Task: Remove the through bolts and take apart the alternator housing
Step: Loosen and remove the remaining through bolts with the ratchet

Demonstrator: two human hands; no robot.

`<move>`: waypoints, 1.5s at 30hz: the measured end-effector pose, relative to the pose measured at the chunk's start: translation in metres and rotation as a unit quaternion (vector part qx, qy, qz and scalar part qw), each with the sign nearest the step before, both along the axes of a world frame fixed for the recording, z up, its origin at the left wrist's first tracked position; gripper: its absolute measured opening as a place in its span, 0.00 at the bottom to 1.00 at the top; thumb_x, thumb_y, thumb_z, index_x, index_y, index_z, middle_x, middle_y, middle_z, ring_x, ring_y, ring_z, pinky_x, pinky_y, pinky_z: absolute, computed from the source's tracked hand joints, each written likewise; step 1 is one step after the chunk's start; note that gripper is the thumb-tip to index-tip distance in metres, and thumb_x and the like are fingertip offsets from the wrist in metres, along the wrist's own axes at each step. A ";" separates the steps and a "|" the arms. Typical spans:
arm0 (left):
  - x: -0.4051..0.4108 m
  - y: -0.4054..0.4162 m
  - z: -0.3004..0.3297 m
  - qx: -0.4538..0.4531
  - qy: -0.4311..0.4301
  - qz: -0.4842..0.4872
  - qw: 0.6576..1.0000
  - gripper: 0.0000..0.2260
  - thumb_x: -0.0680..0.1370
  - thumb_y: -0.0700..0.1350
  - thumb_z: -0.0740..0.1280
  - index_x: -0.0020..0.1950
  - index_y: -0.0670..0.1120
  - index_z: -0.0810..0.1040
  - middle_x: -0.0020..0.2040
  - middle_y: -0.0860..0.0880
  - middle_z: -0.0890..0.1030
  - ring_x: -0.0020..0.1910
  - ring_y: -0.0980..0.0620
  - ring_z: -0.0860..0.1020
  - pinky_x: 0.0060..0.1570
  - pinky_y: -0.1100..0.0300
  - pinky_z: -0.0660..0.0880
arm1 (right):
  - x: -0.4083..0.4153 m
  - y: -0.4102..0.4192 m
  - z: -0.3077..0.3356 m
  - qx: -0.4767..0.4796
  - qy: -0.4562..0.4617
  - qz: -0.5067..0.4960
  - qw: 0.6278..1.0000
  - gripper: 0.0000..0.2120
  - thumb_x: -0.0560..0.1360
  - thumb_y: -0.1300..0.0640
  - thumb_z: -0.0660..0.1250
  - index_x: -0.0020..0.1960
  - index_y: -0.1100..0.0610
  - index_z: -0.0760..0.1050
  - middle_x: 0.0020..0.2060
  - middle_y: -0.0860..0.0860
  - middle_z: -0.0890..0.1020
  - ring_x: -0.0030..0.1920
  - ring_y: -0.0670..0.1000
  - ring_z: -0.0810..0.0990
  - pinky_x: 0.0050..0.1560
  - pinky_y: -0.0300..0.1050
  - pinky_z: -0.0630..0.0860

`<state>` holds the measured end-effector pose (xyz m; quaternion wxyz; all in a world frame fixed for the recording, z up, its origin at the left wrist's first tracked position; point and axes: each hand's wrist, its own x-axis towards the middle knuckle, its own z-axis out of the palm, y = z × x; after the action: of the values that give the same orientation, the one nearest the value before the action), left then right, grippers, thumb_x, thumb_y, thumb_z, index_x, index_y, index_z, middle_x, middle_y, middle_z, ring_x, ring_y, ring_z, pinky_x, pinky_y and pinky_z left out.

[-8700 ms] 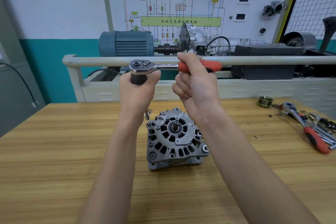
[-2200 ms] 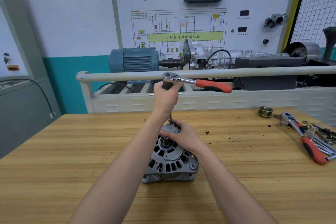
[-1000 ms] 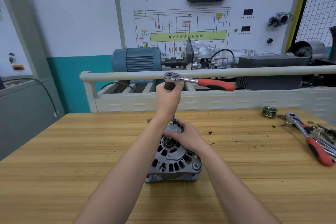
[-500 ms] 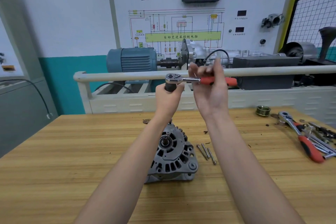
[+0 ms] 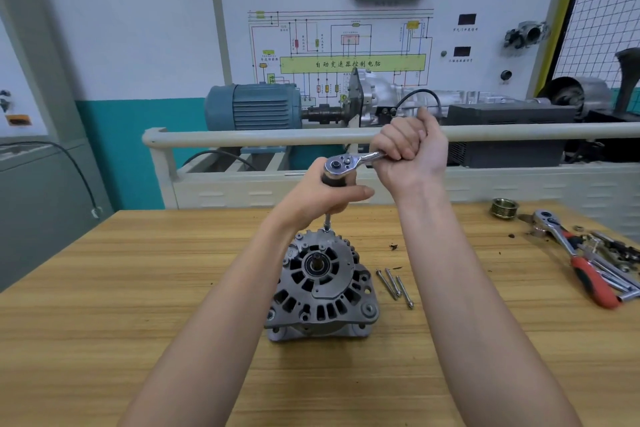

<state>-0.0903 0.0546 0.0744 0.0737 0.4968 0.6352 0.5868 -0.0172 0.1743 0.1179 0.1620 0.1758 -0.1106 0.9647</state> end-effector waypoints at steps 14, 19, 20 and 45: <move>0.006 0.014 -0.008 0.084 -0.010 0.114 0.990 0.14 0.67 0.41 0.69 0.26 0.44 0.66 0.22 0.49 0.64 0.24 0.51 0.60 0.28 0.60 0.59 | 0.010 -0.004 -0.003 0.016 -0.007 -0.085 0.996 0.28 0.82 0.56 0.52 0.22 0.53 0.59 0.17 0.46 0.58 0.17 0.45 0.55 0.19 0.37 0.54; 0.005 0.000 0.000 0.004 0.016 0.016 1.000 0.15 0.70 0.39 0.70 0.26 0.44 0.69 0.23 0.47 0.68 0.21 0.51 0.65 0.25 0.65 0.64 | -0.021 0.008 0.024 0.137 -0.059 0.096 0.984 0.29 0.82 0.56 0.52 0.22 0.54 0.58 0.15 0.46 0.59 0.14 0.44 0.58 0.18 0.35 0.52; 0.006 0.002 -0.001 0.010 0.007 0.021 1.000 0.16 0.69 0.39 0.69 0.25 0.45 0.68 0.23 0.48 0.66 0.21 0.51 0.63 0.25 0.65 0.62 | -0.022 0.007 0.025 0.143 -0.057 0.104 0.983 0.28 0.82 0.56 0.52 0.22 0.54 0.58 0.15 0.46 0.59 0.14 0.44 0.58 0.18 0.35 0.52; 0.005 0.003 0.000 0.044 -0.035 0.044 0.997 0.18 0.67 0.37 0.67 0.20 0.49 0.65 0.19 0.52 0.63 0.19 0.54 0.59 0.25 0.66 0.59 | -0.024 0.000 0.029 0.132 -0.074 0.100 0.983 0.28 0.81 0.57 0.54 0.22 0.54 0.58 0.15 0.46 0.59 0.14 0.44 0.57 0.17 0.36 0.52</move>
<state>-0.0849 0.0572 0.0743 0.0478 0.4504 0.6269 0.6339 -0.0411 0.1739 0.1466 0.0315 0.1339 -0.2304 0.9633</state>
